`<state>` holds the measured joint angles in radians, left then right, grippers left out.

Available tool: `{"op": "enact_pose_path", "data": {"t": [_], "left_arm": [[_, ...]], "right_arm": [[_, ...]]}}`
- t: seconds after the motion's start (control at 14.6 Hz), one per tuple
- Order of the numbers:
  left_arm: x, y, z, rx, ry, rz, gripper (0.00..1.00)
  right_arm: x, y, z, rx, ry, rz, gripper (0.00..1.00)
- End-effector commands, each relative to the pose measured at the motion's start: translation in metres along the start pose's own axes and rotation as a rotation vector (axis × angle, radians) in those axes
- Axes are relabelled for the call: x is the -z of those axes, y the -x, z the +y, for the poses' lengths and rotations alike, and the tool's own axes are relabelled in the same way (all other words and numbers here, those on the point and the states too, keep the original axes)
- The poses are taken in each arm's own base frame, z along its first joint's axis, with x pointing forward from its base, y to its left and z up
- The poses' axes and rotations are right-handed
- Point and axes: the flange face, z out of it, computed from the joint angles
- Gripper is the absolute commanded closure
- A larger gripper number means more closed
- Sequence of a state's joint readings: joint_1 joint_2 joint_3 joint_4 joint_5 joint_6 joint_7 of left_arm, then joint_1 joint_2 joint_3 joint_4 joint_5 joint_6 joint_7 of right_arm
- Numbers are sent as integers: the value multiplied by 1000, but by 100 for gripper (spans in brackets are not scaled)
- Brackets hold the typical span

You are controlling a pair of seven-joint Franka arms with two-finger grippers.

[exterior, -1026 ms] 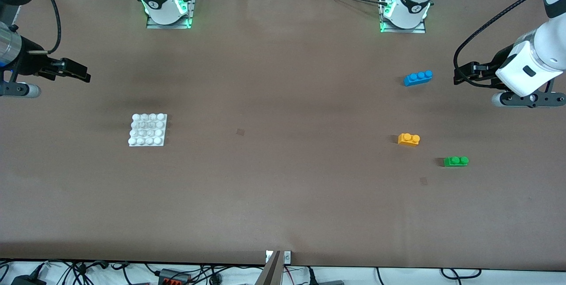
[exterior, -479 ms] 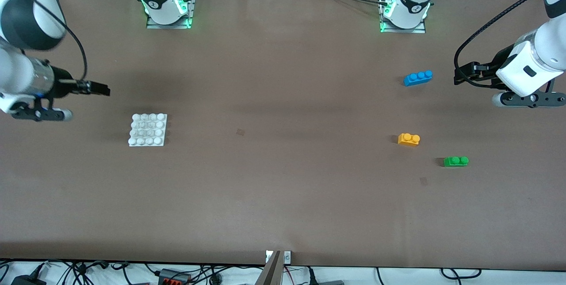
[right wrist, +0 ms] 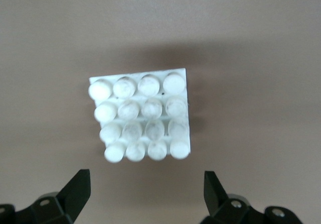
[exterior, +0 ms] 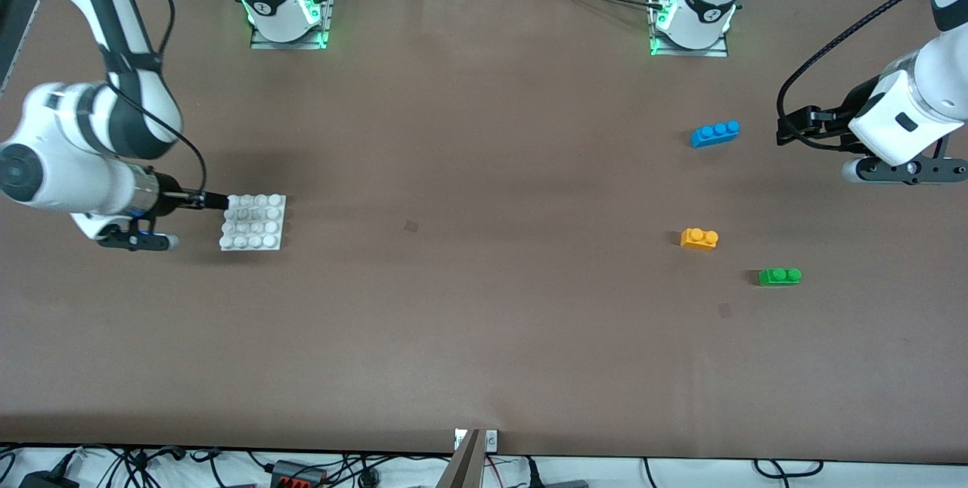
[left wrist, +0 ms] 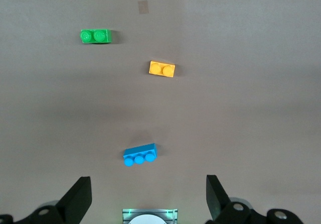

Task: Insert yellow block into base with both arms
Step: 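Reach the right gripper down and grasp the white base plate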

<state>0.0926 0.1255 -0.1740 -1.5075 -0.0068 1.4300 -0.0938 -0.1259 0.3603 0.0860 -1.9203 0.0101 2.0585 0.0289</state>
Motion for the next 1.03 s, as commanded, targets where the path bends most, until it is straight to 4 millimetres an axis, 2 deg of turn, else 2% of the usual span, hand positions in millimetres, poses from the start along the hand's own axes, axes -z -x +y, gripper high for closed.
{"op": "enact_pose_path", "data": {"t": [0.0, 0.34, 0.82, 0.96], "left_arm": [[3, 4, -3, -19, 10, -5, 0], [3, 4, -3, -20, 10, -5, 0], [3, 4, -3, -24, 12, -5, 0], [3, 4, -3, -24, 12, -5, 0]], "right_arm": [[-25, 4, 5, 13, 8, 22, 2], [-78, -6, 23, 58, -3, 71, 3], [-104, -12, 27, 83, 18, 73, 4], [-105, -12, 28, 81, 16, 70, 27]]}}
